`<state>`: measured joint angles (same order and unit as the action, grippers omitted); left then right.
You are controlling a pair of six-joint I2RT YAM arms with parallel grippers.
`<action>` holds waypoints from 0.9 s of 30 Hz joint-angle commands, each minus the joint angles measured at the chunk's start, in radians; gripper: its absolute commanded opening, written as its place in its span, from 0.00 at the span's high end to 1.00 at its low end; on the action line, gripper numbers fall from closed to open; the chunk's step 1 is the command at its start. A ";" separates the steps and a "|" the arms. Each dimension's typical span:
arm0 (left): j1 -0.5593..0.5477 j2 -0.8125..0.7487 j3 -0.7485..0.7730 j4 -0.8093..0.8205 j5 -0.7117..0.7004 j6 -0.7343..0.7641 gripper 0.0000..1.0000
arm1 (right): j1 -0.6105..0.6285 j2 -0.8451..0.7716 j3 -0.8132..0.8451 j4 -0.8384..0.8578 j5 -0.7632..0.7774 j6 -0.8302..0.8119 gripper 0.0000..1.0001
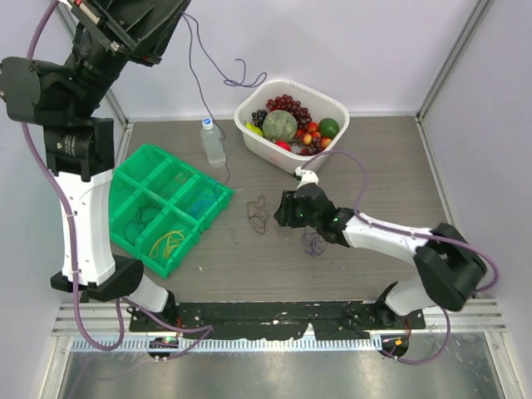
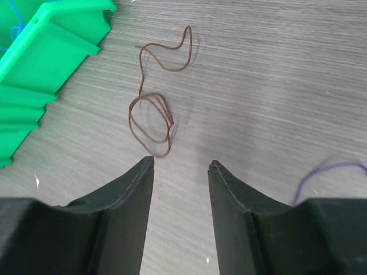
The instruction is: Untangle the cables
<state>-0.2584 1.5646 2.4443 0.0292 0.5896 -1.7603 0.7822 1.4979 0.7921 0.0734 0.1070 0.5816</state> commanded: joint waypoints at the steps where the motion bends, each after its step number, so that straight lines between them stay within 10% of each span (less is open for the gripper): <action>1: 0.071 -0.078 -0.053 -0.260 0.134 0.261 1.00 | 0.002 -0.212 -0.057 -0.138 -0.006 -0.038 0.49; 8: 0.228 -0.104 -0.096 -0.454 0.180 0.452 1.00 | 0.000 -0.464 -0.128 -0.291 0.022 -0.065 0.43; 27: 0.617 -0.031 0.015 -1.011 0.121 0.918 1.00 | -0.026 -0.432 -0.051 -0.370 0.002 -0.123 0.43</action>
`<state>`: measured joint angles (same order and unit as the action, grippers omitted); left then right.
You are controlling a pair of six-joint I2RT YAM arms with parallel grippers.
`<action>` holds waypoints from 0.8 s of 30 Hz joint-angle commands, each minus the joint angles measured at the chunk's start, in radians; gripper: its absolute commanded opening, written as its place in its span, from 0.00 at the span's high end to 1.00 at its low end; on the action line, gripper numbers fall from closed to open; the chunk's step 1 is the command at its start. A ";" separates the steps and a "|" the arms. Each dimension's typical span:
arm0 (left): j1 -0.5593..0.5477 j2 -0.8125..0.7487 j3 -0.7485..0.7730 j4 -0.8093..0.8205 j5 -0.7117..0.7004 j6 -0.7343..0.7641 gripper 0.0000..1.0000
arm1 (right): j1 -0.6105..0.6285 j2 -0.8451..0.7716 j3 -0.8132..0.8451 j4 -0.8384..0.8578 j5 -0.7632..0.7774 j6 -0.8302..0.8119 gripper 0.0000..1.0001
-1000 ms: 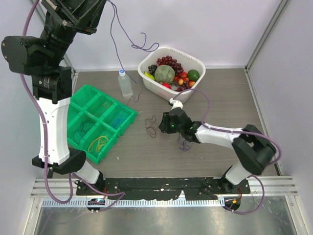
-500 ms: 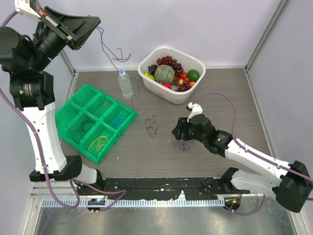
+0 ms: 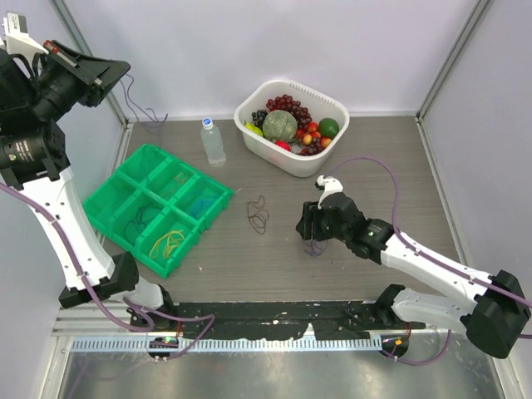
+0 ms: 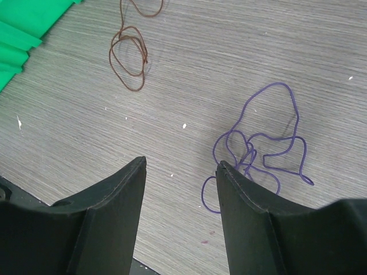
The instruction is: Untangle the cables
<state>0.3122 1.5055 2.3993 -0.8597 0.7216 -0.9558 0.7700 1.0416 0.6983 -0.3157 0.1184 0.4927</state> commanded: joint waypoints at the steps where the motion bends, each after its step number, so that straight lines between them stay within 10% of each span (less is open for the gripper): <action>1: 0.062 0.035 0.066 -0.137 -0.019 0.117 1.00 | -0.018 0.035 0.044 0.020 -0.023 -0.037 0.43; 13: 0.189 0.009 0.014 -0.314 -0.184 0.272 1.00 | -0.106 0.051 0.009 0.041 -0.103 -0.072 0.43; 24: 0.191 -0.143 -0.469 -0.458 -0.568 0.128 1.00 | -0.167 0.069 -0.011 0.073 -0.189 -0.080 0.43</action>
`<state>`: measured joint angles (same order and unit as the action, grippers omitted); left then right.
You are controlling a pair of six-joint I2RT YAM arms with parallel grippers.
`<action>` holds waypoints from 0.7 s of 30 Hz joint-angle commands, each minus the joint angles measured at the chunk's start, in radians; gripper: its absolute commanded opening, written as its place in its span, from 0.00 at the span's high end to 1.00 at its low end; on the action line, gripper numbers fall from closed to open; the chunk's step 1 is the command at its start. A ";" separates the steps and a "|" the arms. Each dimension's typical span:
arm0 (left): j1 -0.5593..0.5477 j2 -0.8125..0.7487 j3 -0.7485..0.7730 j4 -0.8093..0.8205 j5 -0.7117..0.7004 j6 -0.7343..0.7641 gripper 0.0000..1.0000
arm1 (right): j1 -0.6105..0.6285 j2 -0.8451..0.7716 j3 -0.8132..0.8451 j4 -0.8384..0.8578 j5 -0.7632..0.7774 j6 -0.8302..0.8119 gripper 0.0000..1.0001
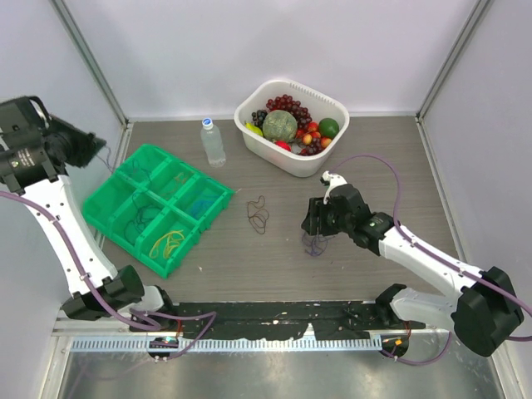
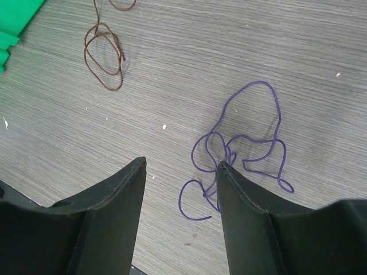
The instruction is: Untangle the cables
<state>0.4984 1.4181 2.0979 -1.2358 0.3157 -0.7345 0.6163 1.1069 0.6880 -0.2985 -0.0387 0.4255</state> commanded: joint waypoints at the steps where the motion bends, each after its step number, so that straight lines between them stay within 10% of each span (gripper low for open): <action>1: 0.006 -0.057 -0.192 -0.109 -0.197 -0.114 1.00 | -0.016 0.005 -0.004 0.059 -0.035 -0.014 0.43; 13: 0.005 -0.159 -0.147 -0.245 -0.654 -0.170 1.00 | -0.023 -0.027 -0.039 0.068 -0.069 -0.007 0.43; 21: 0.005 -0.257 -0.294 -0.165 -0.618 -0.246 1.00 | -0.024 -0.013 -0.033 0.082 -0.086 -0.013 0.43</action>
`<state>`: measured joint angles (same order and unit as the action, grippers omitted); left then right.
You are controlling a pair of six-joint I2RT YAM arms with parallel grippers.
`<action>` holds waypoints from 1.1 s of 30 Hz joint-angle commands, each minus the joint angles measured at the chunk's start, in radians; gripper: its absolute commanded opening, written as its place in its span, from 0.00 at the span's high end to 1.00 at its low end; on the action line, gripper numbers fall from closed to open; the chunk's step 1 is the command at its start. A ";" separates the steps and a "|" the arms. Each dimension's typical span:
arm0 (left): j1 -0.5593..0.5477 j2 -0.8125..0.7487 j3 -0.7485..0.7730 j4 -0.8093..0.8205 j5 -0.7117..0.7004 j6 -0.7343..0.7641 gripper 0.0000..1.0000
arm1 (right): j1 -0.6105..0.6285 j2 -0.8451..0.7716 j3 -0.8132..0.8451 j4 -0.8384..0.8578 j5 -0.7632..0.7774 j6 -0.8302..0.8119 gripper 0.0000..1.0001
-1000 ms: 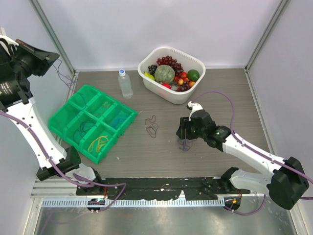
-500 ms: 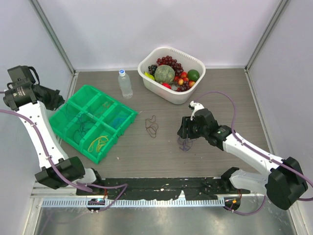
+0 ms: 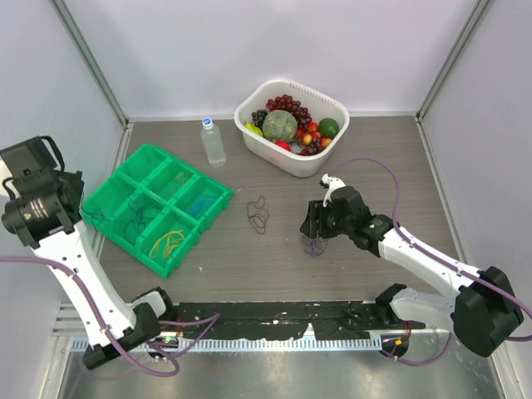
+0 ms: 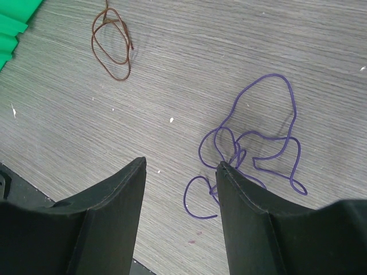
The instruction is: Untangle the cables
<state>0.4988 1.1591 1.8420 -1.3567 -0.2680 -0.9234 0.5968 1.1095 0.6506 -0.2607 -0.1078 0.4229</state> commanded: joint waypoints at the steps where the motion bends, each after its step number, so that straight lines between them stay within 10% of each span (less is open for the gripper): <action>1: 0.004 0.007 -0.035 -0.048 -0.046 -0.067 1.00 | -0.006 -0.016 0.001 0.044 -0.015 -0.010 0.43; 8: -0.008 0.037 -0.249 0.158 0.114 -0.101 1.00 | -0.006 -0.022 -0.012 0.052 -0.013 -0.004 0.43; 22: -0.118 0.065 -0.612 0.682 -0.089 -0.028 1.00 | -0.028 -0.043 -0.025 0.046 0.008 -0.003 0.42; 33: -0.147 0.076 -0.902 0.893 0.039 -0.029 1.00 | -0.045 -0.020 -0.012 0.048 0.002 -0.006 0.43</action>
<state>0.3683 1.2480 1.0245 -0.6086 -0.2466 -0.9436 0.5602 1.0943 0.6205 -0.2455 -0.1139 0.4221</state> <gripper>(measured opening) 0.012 0.574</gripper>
